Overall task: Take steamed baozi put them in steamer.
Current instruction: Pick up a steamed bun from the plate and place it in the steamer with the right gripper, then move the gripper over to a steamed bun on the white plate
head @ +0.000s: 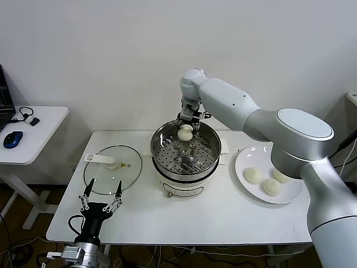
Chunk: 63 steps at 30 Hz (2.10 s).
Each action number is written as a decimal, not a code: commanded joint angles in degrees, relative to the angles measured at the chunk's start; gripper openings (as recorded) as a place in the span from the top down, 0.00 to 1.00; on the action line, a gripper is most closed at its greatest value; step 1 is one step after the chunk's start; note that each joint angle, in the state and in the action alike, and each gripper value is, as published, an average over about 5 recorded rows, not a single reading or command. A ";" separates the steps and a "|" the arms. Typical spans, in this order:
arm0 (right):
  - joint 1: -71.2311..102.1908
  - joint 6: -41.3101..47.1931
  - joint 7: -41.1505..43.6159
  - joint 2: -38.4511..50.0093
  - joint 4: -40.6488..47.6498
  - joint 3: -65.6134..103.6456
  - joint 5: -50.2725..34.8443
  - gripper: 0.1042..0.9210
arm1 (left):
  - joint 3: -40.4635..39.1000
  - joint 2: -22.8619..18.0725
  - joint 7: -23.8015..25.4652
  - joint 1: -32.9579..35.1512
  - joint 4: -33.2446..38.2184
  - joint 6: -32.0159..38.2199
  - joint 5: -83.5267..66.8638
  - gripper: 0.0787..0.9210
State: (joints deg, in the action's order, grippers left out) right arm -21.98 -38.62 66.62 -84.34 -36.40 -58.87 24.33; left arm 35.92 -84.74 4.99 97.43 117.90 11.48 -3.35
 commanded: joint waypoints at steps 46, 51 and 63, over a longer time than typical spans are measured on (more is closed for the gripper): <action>-19.03 28.39 9.43 28.86 -9.91 -18.03 -47.71 0.12 | -0.82 -0.17 -0.50 0.39 0.34 -0.75 -2.10 0.12; -16.44 32.67 10.26 34.36 -9.83 -17.17 -47.42 0.12 | -1.31 -0.17 -0.73 0.16 0.42 -1.10 -2.07 0.12; -0.67 35.54 11.52 38.91 -10.16 -6.12 -35.51 0.12 | -1.40 -0.27 -0.97 0.97 0.33 -0.90 -2.32 0.12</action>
State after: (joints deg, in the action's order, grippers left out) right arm -31.49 -7.72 77.12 -50.83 -46.24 -70.10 -15.76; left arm 34.53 -84.90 4.14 98.07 118.47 10.58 -5.55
